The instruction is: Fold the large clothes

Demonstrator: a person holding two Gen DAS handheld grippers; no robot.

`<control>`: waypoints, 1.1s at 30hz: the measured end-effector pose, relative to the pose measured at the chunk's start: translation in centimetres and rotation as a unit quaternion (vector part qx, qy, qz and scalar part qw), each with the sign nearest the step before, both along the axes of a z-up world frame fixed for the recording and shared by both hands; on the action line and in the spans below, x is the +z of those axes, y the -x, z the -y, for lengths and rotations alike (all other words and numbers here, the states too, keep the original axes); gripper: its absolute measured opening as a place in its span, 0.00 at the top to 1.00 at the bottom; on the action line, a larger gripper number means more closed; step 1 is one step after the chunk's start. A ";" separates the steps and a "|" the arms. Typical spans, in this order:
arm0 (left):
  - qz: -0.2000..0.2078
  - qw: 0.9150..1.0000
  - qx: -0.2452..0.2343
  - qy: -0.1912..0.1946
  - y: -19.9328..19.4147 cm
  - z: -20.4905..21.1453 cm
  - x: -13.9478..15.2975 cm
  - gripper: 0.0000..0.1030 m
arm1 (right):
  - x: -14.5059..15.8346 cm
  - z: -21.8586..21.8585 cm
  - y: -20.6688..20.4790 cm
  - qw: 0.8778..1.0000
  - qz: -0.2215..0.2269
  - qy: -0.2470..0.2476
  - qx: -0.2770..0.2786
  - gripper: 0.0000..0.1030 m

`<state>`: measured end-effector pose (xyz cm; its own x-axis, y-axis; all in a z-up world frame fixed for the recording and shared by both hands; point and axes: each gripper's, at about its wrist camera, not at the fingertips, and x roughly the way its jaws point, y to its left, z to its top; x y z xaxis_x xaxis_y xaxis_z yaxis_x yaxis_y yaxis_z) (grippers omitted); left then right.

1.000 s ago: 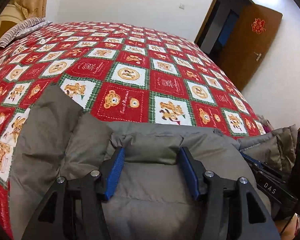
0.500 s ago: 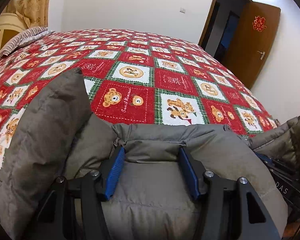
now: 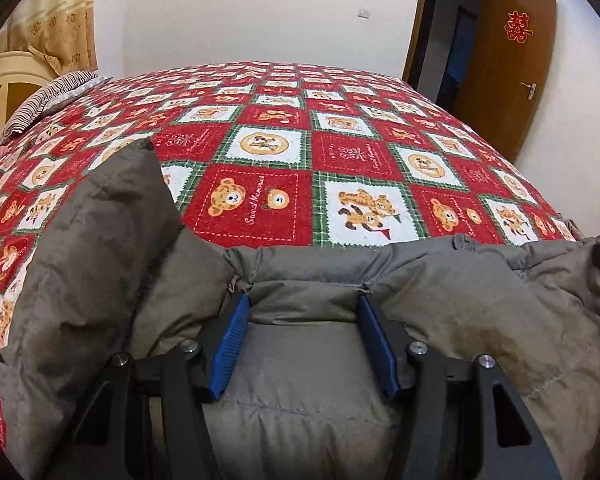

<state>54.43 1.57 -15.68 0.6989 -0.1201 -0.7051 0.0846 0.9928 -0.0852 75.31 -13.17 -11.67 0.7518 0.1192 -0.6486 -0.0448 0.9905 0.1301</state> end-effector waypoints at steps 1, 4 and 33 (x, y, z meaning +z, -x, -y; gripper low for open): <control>0.000 1.000 0.000 -0.001 0.0 0.0 0.0 0.44 | -0.4 1.1 -0.1 0.999 -0.017 0.023 -0.025 0.86; 0.001 1.000 -0.001 -0.001 0.0 0.1 0.0 0.44 | -4.4 4.2 -0.9 0.994 -0.087 0.020 -0.061 0.96; -0.008 1.000 -0.026 0.012 3.5 -5.3 6.2 0.40 | -2.6 7.1 0.9 0.991 -0.076 0.027 -0.108 0.93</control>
<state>50.88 6.87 -9.49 0.6804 -0.1734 -0.7120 0.1354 0.9846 -0.1104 74.37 -20.26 -14.25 0.6483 -0.0725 -0.7579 0.1859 0.9804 0.0652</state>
